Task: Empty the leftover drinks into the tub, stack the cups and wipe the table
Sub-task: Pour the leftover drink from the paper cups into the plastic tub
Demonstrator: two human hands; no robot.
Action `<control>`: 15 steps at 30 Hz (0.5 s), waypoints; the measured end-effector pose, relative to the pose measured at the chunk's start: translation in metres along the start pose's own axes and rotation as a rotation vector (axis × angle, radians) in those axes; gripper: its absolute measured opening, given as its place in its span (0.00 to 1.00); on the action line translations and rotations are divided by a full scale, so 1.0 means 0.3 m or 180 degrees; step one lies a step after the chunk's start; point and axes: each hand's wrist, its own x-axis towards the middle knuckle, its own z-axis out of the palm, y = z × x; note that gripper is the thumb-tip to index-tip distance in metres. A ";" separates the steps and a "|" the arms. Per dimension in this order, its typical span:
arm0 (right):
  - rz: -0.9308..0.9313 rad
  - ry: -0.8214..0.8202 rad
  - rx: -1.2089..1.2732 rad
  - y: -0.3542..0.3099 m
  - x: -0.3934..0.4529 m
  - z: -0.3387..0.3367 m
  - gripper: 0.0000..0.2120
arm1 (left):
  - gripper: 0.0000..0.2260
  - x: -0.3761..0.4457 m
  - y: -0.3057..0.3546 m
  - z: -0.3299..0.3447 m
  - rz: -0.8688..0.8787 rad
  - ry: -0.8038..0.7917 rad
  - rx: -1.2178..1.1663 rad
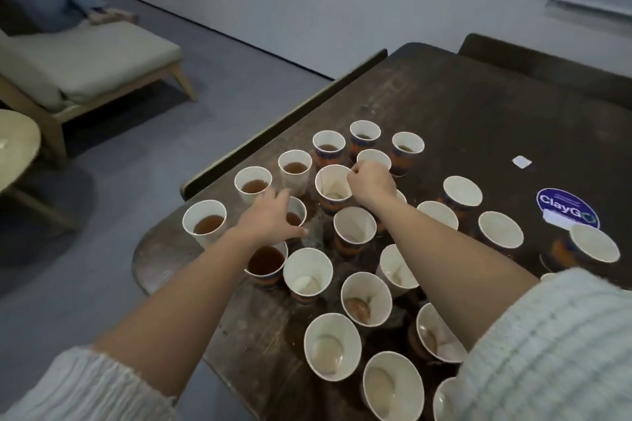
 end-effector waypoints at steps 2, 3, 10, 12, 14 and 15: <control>0.0061 -0.0017 -0.0299 0.000 0.004 0.020 0.13 | 0.40 0.016 -0.004 0.014 0.0001 -0.0030 0.0097; 0.0077 -0.0041 -0.0410 0.001 0.006 0.028 0.12 | 0.40 0.025 -0.006 0.021 -0.0017 -0.0052 0.0099; 0.0059 -0.0185 -0.0645 0.028 0.019 0.058 0.11 | 0.32 0.042 0.000 0.024 0.0010 0.0041 -0.0205; -0.0084 -0.0039 -0.0622 0.035 0.015 0.052 0.12 | 0.31 0.039 0.007 0.004 -0.0005 0.0090 -0.0280; -0.0243 0.0144 -0.0439 0.039 0.016 0.043 0.13 | 0.31 0.038 0.027 -0.041 0.0001 0.0223 -0.0341; -0.0273 0.0212 -0.0275 0.036 0.016 0.037 0.13 | 0.31 0.039 0.040 -0.072 0.0019 0.0298 -0.0370</control>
